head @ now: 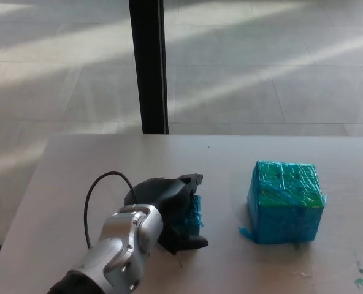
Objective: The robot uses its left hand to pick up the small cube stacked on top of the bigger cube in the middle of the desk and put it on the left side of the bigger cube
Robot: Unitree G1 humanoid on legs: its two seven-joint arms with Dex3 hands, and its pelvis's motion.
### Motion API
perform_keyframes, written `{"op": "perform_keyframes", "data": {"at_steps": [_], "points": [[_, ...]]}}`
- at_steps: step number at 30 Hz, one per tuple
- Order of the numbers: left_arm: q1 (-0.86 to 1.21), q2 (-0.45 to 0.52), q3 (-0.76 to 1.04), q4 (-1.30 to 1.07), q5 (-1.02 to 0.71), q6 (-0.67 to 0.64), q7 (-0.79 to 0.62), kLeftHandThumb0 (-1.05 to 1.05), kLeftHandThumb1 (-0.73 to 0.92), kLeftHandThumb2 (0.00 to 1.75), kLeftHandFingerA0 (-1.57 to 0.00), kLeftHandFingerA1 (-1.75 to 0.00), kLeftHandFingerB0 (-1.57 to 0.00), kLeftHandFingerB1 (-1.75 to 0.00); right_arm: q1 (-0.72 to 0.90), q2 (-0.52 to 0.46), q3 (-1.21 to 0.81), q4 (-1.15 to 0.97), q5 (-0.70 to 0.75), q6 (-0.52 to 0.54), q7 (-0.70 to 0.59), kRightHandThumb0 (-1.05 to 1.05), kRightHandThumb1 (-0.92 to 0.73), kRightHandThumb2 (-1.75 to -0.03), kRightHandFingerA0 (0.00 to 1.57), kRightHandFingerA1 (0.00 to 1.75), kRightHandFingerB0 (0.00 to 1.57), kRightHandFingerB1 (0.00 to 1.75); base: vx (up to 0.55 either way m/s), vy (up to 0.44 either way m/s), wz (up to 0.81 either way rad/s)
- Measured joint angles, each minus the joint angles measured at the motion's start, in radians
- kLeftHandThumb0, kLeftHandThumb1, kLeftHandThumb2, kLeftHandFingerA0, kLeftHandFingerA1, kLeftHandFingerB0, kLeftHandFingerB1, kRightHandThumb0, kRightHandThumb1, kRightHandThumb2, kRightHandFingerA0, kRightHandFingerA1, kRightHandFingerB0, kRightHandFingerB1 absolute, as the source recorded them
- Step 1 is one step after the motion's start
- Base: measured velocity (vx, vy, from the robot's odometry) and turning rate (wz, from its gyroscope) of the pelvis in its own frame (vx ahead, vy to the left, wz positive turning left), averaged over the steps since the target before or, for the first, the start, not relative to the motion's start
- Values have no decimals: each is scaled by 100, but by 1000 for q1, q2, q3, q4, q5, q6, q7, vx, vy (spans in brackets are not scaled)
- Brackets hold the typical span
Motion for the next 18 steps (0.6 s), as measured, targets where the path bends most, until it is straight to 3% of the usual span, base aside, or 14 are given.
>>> {"op": "perform_keyframes", "data": {"at_steps": [1, 2, 3, 4, 5, 6, 7, 8, 14, 15, 16, 17, 18], "points": [[-5, 0, -1, -2, 0, 5, -11, -105, 66, 63, 0, -2, 0, 0, 0, 0, 0, 3, 0, -2, 0, -92, -65, -69, 29, 130, 15, 101, 0, 0, 0], [-10, 0, 0, -7, 0, 14, -29, -105, 64, 61, 0, 0, 0, 0, -2, 0, 0, 9, 0, -5, -1, -89, -47, -105, 48, 101, 21, 80, 0, 0, 0], [-12, -3, 11, -18, -3, 23, -41, -105, 64, 61, 0, 0, 0, 0, -3, 0, 0, 13, 0, -9, -2, -89, -47, -105, 48, 101, 21, 80, 0, 0, 0], [-12, -10, 30, -29, -8, 31, -49, -105, 67, 63, 0, -1, 0, 0, -4, -1, 0, 17, 0, -12, -3, -92, -67, -68, 31, 124, 18, 98, 0, 0, 0], [-12, -13, 43, -39, -12, 35, -53, -105, 54, 102, 0, -13, 0, 0, -4, -1, 0, 18, 0, -15, -3, -93, -64, -68, 31, 130, 15, 100, 0, 0, 0], [-14, -15, 55, -52, -14, 41, -58, -105, 55, 99, 0, -10, 0, 0, -4, -1, -1, 19, 0, -17, -3, -96, -49, -106, 50, 105, 23, 82, 0, 0, 0], [-19, -15, 72, -68, -18, 47, -65, -105, 55, 99, 0, -10, 0, 0, -4, -2, -1, 21, 0, -18, -4, -96, -49, -106, 50, 105, 23, 82, 0, 0, 0], [-27, -15, 83, -78, -20, 51, -68, -105, 58, 102, 0, -11, 0, -1, -4, -3, -1, 22, 0, -19, -5, -95, -67, -64, 26, 120, 17, 99, 0, 0, 0], [-70, 37, 207, -206, -45, 64, -94, -105, 54, 99, 0, -18, 0, -1, -3, -8, -3, 39, 0, -37, -12, -104, -63, -64, 21, 121, 14, 103, 0, 0, 0], [-77, 51, 221, -225, -48, 65, -98, -105, 55, 106, 0, -15, 0, -4, -2, -9, -4, 42, 0, -40, -12, -94, -43, -104, 45, 102, 21, 83, 0, 0, 0], [-78, 62, 233, -244, -51, 65, -101, -105, 70, 63, 0, -23, 0, 0, -2, -10, -4, 44, 1, -41, -12, -96, -62, -62, 28, 126, 16, 98, 0, 0, 0], [-77, 75, 251, -270, -56, 66, -107, -105, 70, 63, 0, -23, 0, 0, -2, -9, -7, 47, 2, -44, -12, -96, -62, -62, 28, 126, 16, 98, 0, 0, 0], [-78, 103, 284, -308, -65, 67, -115, -105, 71, 64, 0, -24, 0, 0, -2, -10, -10, 52, 4, -47, -12, -96, -45, -103, 49, 105, 24, 83, 0, 0, 0]]}}
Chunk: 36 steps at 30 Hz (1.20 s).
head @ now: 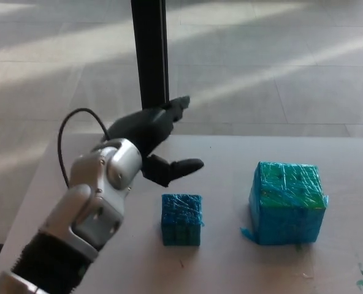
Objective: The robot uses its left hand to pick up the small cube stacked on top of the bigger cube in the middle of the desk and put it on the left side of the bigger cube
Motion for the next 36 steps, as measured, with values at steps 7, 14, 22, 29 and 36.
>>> {"op": "perform_keyframes", "data": {"at_steps": [7, 14, 22, 29, 36], "points": [[42, 213, 154, -72, -27, -12, -24, -105, 61, 104, 0, -26, 0, 0, -1, -1, -1, 17, 1, -9, 0, -94, -62, -64, 30, 128, 18, 98, 0, 0, 0], [254, 386, 370, -107, -81, -52, -31, -100, 60, 102, -2, -32, 0, 0, 1, -1, -2, 16, 2, -14, 0, -95, -63, -67, 18, 133, 15, 103, 0, 0, 0], [555, 428, 604, 44, -156, -140, -7, -101, 62, 105, -2, -27, 0, -2, 8, -1, -2, 16, 1, -17, 0, -92, -65, -67, 29, 121, 19, 94, 0, 0, 0], [737, 338, 781, 180, -252, -188, 34, -96, 79, 64, -21, -51, 0, -21, 8, -3, -3, 22, 1, -18, 0, -97, -63, -66, 34, 132, 17, 102, 0, 0, 1], [768, 211, 900, 272, -347, -183, 52, -96, 63, 110, 0, -56, 0, -9, 3, -3, -1, 22, 1, -19, 0, -99, -63, -65, 34, 133, 16, 104, 0, 0, 0]]}}
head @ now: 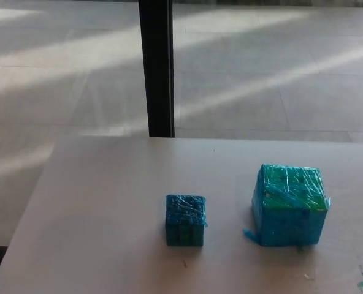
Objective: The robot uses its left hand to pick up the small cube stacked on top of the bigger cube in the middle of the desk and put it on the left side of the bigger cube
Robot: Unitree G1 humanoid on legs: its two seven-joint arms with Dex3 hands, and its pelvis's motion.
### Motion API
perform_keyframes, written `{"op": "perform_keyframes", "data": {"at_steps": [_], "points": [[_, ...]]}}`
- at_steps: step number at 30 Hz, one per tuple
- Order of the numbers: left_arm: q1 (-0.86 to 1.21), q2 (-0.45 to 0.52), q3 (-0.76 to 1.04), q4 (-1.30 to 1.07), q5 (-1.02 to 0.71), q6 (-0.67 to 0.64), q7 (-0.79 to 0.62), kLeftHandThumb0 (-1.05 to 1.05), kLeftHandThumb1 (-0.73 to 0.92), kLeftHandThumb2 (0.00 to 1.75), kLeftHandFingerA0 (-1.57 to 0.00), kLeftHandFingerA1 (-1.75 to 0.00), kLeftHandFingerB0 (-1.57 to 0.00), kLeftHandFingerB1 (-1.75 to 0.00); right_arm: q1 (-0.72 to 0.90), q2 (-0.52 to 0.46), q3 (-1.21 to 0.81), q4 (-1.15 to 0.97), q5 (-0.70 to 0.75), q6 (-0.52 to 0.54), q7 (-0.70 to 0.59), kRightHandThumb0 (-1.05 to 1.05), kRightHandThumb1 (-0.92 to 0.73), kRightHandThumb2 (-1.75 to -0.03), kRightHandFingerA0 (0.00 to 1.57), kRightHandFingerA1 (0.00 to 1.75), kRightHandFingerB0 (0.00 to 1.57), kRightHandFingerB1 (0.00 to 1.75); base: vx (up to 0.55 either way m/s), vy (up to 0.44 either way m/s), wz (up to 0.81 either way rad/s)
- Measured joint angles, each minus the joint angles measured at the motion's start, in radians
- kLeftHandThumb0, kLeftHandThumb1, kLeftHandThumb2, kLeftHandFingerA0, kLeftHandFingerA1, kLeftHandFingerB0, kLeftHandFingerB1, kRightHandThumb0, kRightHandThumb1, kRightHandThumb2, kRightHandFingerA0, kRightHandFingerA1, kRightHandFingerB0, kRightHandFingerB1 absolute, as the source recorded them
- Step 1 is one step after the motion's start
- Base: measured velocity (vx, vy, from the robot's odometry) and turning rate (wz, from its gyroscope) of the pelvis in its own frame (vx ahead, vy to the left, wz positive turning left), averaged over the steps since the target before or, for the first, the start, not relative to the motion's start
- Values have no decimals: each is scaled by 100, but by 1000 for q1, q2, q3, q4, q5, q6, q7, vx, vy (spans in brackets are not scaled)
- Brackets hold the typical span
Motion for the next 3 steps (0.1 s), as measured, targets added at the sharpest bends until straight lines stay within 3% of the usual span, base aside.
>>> {"op": "perform_keyframes", "data": {"at_steps": [1, 3], "points": [[1, -14, 16, 21, -12, 5, 0, -97, 63, 108, -3, -49, -7, -8, 0, 0, 0, 0, 0, 0, 0, -99, -63, -65, 33, 134, 15, 105, 0, 0, 0], [3, -44, 51, 68, -42, 17, 1, -100, 67, 109, -3, -45, -7, -7, 2, 0, 0, 0, 0, -1, 0, -97, -65, -65, 33, 128, 18, 100, 0, 0, 0]]}}
